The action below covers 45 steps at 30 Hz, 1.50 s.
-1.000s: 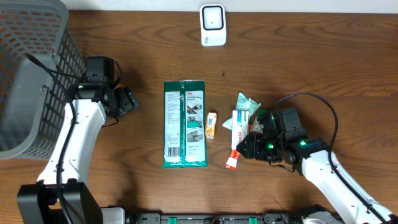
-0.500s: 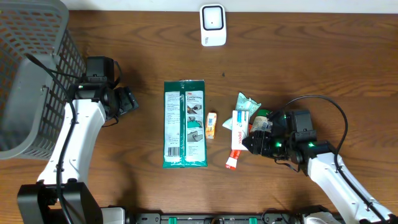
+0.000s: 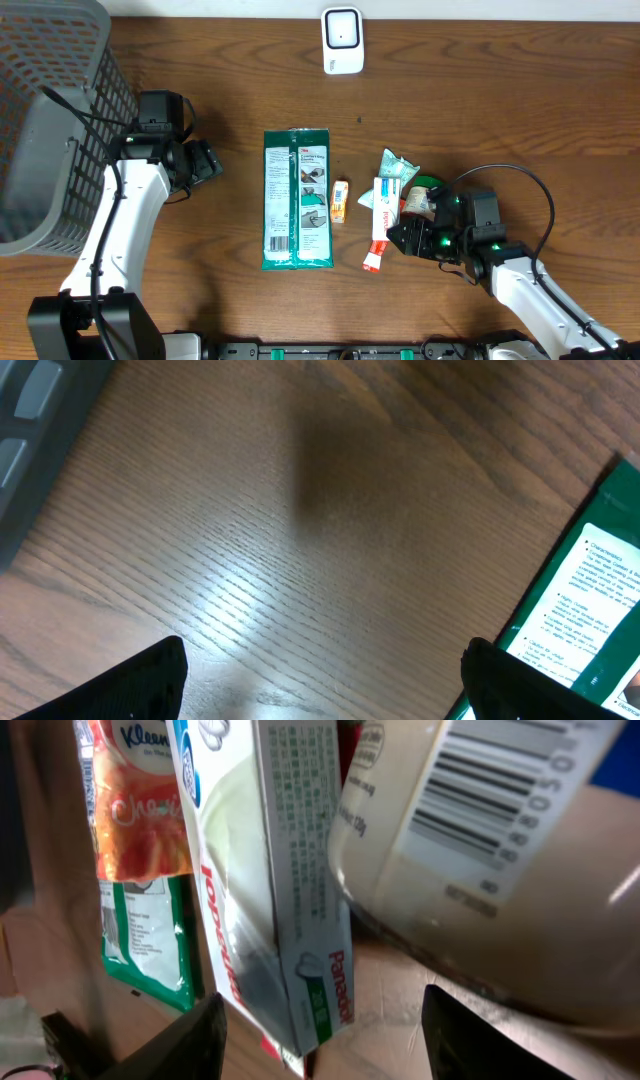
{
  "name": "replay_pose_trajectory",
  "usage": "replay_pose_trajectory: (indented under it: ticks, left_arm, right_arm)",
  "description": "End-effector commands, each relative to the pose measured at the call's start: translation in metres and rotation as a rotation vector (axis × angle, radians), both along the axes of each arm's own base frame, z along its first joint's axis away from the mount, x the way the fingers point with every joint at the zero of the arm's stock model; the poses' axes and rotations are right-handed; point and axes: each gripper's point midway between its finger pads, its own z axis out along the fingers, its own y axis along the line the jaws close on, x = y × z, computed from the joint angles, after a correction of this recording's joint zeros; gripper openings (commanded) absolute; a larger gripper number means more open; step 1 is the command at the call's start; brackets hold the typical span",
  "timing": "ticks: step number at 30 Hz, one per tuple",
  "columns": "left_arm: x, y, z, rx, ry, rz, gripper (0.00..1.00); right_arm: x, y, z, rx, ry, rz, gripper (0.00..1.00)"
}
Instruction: Scan the item barcode
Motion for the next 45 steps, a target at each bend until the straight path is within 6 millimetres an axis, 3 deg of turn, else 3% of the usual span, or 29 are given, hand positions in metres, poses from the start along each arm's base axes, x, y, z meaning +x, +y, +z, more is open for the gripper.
replay_pose_trajectory:
  ticks: [1,11,24,41,45]
  left_arm:
    - [0.001,0.004,0.003,0.016,-0.006,0.003,0.89]
    - [0.001,0.004,0.003,0.016,-0.006,0.003,0.89]
    - [0.001,0.004,0.003,0.017,-0.006,0.003,0.89]
    - [0.001,0.004,0.003,0.016,-0.006,0.003,0.89]
    - [0.001,0.004,0.003,0.016,-0.006,0.003,0.89]
  right_arm:
    - [-0.004,-0.001,-0.005,0.026,0.009,-0.025,0.59]
    - [0.000,0.000,-0.004,0.046,-0.009,-0.046,0.64]
    - [0.000,0.012,-0.012,0.064,0.023,-0.042,0.56]
    - [0.001,0.018,-0.016,0.066,0.029,-0.035,0.27]
    - [0.001,0.020,-0.013,0.078,0.024,-0.028,0.27]
